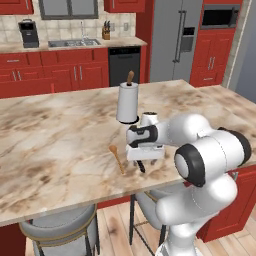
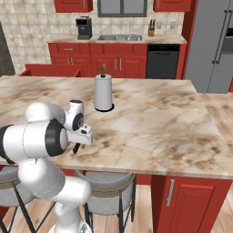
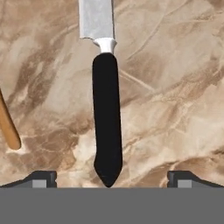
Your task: Pick up the metallic utensils from the counter and place them in the open drawer. Make sure not to pick up any wooden utensils.
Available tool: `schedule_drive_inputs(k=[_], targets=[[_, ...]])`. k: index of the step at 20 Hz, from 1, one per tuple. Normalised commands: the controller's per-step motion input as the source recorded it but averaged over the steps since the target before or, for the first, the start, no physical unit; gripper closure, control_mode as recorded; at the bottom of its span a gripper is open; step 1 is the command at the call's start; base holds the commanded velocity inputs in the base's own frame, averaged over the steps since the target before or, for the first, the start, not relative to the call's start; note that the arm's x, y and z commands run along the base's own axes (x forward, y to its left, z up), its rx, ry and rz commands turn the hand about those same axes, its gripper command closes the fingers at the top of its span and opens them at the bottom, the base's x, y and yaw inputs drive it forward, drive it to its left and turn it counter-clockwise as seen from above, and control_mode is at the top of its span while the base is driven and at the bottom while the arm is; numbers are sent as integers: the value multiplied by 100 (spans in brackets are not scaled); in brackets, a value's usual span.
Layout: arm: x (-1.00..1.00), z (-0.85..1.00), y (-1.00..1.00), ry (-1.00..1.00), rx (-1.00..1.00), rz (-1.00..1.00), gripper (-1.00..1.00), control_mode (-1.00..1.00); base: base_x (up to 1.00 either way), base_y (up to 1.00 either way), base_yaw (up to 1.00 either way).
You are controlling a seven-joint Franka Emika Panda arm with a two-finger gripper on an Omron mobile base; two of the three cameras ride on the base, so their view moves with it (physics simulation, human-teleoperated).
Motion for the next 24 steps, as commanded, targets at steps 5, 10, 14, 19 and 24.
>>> schedule_drive_inputs(k=[5, 10, 14, 19, 24], targets=[[-3, -26, 1, -8, 0, 0, -100, -100, 0, 0, 0], [38, -10, 3, -1, -2, 0, -100, -100, 0, 0, 0], [34, -11, 0, 0, 0, 0, -100, -100, 0, 0, 0], [11, -7, 0, -1, 0, 0, -100, -100, 0, 0, 0], [0, -16, 6, 0, 0, 0, -100, -100, 0, 0, 0]])
